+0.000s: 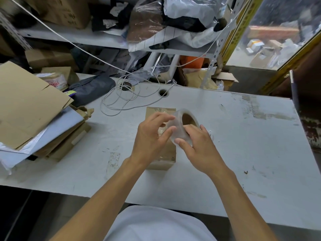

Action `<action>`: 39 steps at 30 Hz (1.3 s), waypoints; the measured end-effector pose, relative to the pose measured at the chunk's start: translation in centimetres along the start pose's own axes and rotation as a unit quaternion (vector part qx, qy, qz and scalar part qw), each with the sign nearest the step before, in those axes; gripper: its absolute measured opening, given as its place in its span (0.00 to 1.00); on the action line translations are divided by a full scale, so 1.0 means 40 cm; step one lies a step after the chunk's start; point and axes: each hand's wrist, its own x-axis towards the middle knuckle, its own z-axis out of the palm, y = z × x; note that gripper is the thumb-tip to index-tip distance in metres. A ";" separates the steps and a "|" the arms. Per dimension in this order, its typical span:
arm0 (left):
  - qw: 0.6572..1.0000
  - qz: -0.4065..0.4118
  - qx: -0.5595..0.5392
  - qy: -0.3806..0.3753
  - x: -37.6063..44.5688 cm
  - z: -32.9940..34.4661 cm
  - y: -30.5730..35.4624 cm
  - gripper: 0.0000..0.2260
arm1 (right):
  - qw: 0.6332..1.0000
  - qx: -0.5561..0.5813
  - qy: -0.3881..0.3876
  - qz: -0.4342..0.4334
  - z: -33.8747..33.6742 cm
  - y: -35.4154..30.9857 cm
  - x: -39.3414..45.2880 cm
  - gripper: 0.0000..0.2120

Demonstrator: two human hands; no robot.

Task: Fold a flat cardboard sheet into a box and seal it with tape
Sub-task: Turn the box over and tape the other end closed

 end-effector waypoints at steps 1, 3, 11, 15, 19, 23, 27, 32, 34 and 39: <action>1.000 -0.007 -0.014 -0.020 0.003 -0.006 -0.002 0.15 | 1.000 0.001 -0.003 -0.008 -0.004 -0.004 -0.001 0.08; 0.996 -0.018 -0.037 -0.073 0.012 -0.020 -0.010 0.21 | 0.999 0.017 -0.019 -0.023 -0.018 -0.014 -0.003 0.05; 0.984 -0.089 -0.055 -0.147 0.013 -0.040 -0.004 0.32 | 0.977 0.202 -0.062 -0.012 -0.045 -0.054 0.000 0.09; 0.991 -0.083 -0.013 -0.105 0.002 -0.040 0.007 0.29 | 0.980 0.196 -0.042 -0.008 -0.031 -0.066 0.003 0.07; 0.996 -0.064 0.006 -0.067 -0.015 -0.044 0.011 0.27 | 0.979 0.198 -0.041 -0.006 -0.020 -0.071 0.004 0.07; 0.990 -0.112 -0.055 -0.063 -0.018 -0.047 0.013 0.24 | 0.979 0.205 -0.010 -0.005 -0.014 -0.084 0.010 0.09; 0.935 -0.224 -0.246 -0.125 -0.006 -0.051 0.007 0.30 | 0.974 0.227 -0.005 -0.011 -0.028 -0.103 0.019 0.14; 0.898 -0.270 -0.339 -0.082 0.003 -0.048 0.011 0.29 | 0.969 0.232 -0.078 -0.034 -0.058 -0.100 0.027 0.16; 0.913 -0.255 -0.307 -0.082 0.007 -0.052 0.015 0.25 | 0.966 0.245 -0.080 -0.032 -0.062 -0.095 0.031 0.16; 0.960 -0.187 -0.195 -0.078 0.010 -0.058 0.013 0.27 | 0.958 0.274 -0.079 -0.015 -0.054 -0.089 0.031 0.13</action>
